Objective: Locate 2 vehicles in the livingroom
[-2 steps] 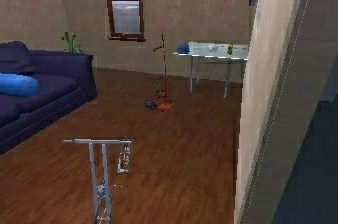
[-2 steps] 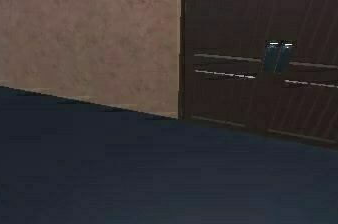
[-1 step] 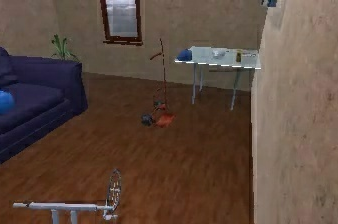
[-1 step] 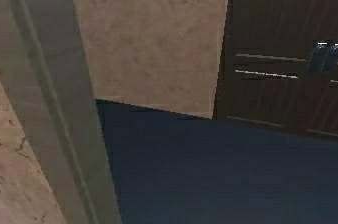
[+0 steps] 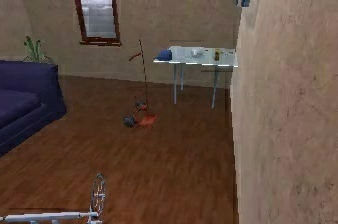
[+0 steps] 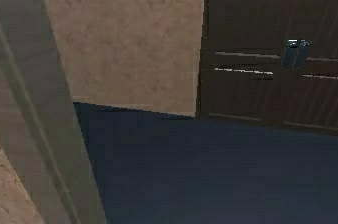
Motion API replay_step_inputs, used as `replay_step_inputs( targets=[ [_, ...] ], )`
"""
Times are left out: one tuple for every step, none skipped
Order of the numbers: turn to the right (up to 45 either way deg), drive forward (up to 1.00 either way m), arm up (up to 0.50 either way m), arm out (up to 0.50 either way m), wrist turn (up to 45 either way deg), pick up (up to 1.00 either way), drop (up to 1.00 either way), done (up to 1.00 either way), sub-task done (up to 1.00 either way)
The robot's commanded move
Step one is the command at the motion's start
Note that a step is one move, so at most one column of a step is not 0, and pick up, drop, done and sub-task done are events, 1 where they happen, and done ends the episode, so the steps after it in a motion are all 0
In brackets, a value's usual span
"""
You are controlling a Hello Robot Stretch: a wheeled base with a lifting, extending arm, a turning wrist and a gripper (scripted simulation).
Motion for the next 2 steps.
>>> replay_step_inputs(
  targets=[
    [0.0,1.0,0.0,0.0,0.0,0.0,0.0,0.0,0.0],
    [6.0,0.0,0.0,0.0,0.0,0.0,0.0,0.0,0.0]
  ],
)
